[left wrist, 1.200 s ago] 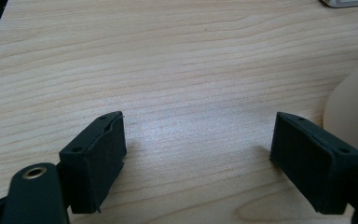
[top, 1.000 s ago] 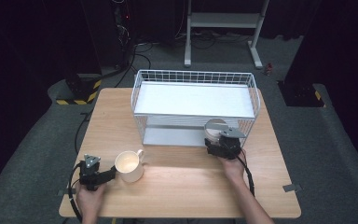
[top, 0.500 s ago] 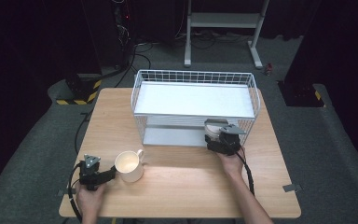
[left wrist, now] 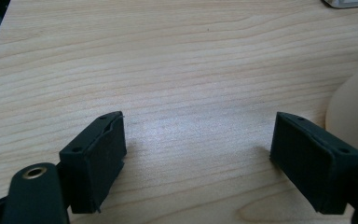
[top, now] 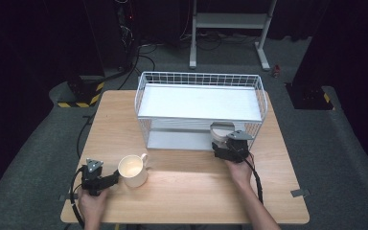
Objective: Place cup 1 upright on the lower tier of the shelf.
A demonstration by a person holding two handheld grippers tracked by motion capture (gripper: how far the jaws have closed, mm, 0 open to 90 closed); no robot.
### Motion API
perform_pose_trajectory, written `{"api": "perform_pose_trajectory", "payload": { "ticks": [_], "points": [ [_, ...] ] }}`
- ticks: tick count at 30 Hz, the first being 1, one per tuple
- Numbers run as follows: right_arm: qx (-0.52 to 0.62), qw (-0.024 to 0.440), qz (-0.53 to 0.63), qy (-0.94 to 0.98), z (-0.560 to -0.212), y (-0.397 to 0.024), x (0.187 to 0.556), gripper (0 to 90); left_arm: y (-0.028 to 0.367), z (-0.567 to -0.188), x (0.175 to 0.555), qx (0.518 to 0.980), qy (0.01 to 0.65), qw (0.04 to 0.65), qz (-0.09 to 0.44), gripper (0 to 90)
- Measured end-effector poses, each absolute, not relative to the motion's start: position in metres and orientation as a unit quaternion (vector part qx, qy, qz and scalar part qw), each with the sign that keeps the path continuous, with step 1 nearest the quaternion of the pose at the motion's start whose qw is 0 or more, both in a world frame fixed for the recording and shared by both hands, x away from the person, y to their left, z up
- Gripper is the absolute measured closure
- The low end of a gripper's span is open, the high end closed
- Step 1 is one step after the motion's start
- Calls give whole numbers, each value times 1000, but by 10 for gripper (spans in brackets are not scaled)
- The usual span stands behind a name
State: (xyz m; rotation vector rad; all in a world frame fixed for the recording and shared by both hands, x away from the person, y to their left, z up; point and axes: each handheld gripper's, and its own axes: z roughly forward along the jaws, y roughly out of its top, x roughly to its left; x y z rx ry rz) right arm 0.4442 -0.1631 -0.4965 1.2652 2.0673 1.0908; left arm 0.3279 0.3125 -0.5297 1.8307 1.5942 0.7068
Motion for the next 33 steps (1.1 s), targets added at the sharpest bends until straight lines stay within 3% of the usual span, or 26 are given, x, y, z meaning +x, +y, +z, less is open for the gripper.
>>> {"api": "perform_pose_trajectory", "payload": {
  "ticks": [15, 33],
  "points": [
    [469, 245, 397, 750, -504, -167, 430, 272, 312, -530, 328, 690, 601, 302, 267, 184],
    [481, 249, 390, 744, -502, -165, 447, 370, 312, -530, 328, 690, 601, 302, 267, 184]
  ]
}}
